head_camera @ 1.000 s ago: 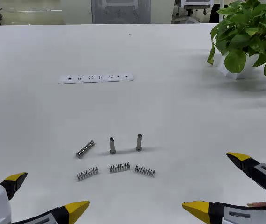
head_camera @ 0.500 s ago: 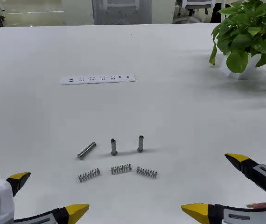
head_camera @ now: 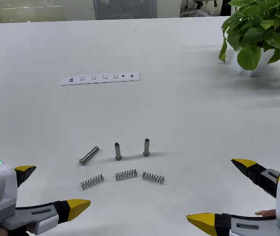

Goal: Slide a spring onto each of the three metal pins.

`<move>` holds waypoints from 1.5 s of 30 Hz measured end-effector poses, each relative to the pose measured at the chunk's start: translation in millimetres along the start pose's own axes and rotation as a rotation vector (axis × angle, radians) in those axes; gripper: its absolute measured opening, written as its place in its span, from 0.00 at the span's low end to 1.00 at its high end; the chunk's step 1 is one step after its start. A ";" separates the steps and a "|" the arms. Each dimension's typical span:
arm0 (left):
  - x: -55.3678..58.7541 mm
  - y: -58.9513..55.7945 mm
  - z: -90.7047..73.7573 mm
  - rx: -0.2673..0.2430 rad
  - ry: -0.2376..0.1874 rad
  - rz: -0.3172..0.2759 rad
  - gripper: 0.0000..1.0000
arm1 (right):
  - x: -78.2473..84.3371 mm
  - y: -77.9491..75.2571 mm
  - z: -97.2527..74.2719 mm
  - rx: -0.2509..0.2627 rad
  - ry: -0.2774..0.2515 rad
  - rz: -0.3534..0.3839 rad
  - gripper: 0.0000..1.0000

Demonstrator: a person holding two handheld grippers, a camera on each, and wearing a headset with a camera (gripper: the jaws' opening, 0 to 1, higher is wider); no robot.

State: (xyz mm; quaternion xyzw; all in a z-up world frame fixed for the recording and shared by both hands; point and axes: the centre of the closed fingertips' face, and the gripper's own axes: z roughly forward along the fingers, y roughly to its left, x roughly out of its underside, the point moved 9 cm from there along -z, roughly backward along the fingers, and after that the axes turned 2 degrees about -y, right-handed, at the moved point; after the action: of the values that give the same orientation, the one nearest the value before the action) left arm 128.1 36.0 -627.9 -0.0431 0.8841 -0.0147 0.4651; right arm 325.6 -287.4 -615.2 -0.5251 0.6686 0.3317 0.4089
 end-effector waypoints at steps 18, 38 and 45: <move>-25.3 17.4 36.0 0.028 0.029 0.023 0.87 | 5.1 -3.9 4.5 -0.002 0.020 0.021 0.97; -44.2 30.2 80.7 0.051 0.141 0.057 0.54 | 5.9 -6.2 9.0 -0.013 0.028 0.031 0.96; -46.3 37.8 97.0 0.066 0.178 0.090 0.44 | 7.2 -8.7 6.6 -0.001 0.028 0.037 0.96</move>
State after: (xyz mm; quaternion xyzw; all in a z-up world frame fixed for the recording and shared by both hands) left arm 231.7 79.2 -647.4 0.0134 0.9219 -0.0266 0.3863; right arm 334.6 -286.8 -624.7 -0.5175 0.6836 0.3323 0.3931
